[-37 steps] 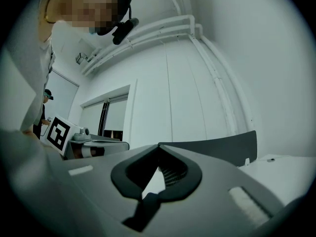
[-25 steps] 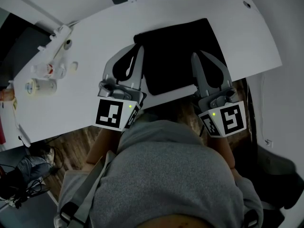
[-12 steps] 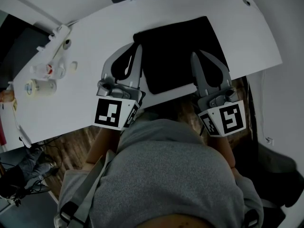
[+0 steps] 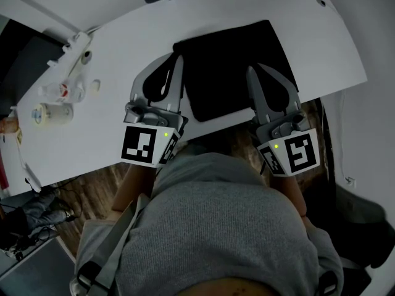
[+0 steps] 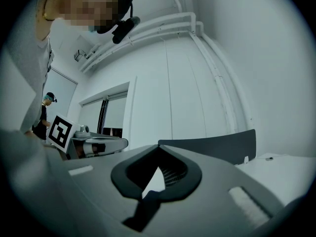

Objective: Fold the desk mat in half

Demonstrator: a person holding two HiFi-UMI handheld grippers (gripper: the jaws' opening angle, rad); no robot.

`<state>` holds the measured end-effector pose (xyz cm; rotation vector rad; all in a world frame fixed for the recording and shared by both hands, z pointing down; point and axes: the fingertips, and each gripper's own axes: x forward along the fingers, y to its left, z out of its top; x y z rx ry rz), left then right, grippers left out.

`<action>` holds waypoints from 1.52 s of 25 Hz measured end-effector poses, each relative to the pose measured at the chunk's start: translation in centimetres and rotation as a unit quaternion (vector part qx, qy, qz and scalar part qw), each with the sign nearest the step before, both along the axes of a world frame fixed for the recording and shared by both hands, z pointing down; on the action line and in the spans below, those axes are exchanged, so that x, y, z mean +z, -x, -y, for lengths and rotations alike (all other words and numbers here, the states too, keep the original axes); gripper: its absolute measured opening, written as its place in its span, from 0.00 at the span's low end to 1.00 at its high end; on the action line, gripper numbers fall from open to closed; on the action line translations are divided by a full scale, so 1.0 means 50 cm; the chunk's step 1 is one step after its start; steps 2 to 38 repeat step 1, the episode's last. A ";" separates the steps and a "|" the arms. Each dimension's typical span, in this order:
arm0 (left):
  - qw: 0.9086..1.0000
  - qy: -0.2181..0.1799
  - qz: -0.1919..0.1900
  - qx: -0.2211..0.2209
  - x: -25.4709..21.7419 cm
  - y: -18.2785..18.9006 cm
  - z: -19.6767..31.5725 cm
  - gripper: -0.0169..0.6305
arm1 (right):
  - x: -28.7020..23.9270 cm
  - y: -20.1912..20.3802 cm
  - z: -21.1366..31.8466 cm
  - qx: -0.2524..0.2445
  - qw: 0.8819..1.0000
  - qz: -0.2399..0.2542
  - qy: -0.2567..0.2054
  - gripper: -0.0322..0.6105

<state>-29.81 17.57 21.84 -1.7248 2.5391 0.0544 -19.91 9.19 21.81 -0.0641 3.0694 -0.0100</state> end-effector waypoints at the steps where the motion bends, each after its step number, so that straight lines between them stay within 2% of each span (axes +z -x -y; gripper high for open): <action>1: 1.000 0.000 0.000 0.000 0.000 0.001 0.000 0.02 | 0.000 0.001 0.000 -0.001 1.000 0.000 -0.001 0.05; 38: 1.000 0.000 0.000 0.000 0.000 0.001 0.000 0.02 | 0.000 0.001 0.000 -0.001 1.000 0.000 -0.001 0.05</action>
